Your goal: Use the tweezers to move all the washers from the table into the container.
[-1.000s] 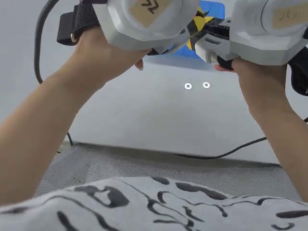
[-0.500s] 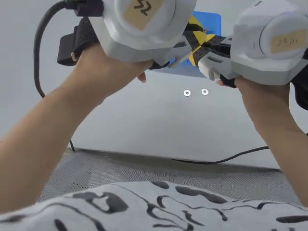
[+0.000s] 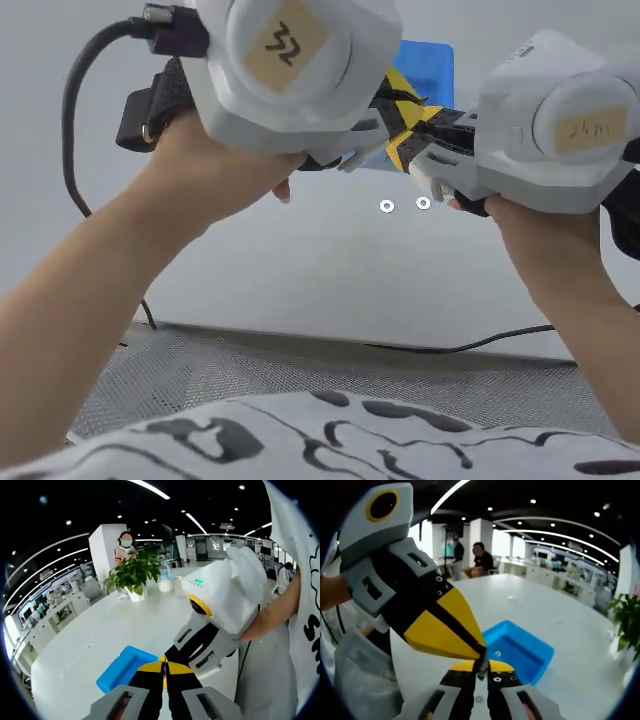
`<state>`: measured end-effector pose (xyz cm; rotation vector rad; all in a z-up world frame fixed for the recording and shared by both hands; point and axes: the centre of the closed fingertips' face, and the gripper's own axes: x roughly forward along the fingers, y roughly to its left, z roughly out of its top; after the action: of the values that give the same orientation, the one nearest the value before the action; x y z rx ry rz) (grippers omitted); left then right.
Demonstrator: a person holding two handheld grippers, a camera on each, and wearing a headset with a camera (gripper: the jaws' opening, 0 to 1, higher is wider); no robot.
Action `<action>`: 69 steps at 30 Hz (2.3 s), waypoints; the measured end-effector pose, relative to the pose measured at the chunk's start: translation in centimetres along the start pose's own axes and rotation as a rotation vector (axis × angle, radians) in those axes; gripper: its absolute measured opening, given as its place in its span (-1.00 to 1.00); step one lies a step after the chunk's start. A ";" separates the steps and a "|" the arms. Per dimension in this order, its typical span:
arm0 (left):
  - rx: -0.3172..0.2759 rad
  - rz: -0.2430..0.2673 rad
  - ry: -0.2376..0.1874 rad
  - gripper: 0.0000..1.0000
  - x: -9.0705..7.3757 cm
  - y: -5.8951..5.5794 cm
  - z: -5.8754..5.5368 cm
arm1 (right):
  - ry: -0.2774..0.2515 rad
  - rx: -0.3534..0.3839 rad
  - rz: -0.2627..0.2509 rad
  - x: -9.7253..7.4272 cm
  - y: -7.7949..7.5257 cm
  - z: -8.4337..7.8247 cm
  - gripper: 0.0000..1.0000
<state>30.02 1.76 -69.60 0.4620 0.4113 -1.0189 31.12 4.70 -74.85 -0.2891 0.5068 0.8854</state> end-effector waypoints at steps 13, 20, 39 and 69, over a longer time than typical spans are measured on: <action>0.047 -0.137 0.039 -1.00 0.1 -1.0 -1.5 | 0.039 0.000 0.015 0.6 0.1 -1.6 -0.89; 0.044 -0.192 0.070 -1.00 1.4 -1.4 -3.0 | 0.078 0.011 0.032 1.1 0.5 -3.4 -0.88; 0.060 -0.202 0.119 -1.00 2.6 -1.8 -4.7 | 0.125 0.027 0.043 2.2 0.5 -5.7 -0.88; 0.052 -0.191 0.122 -1.00 2.9 -2.4 -4.8 | 0.149 -0.004 0.041 1.9 0.6 -6.1 -0.93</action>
<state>28.69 1.24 -75.51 0.5411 0.5469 -1.1923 29.76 3.62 -81.06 -0.3506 0.6507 0.9083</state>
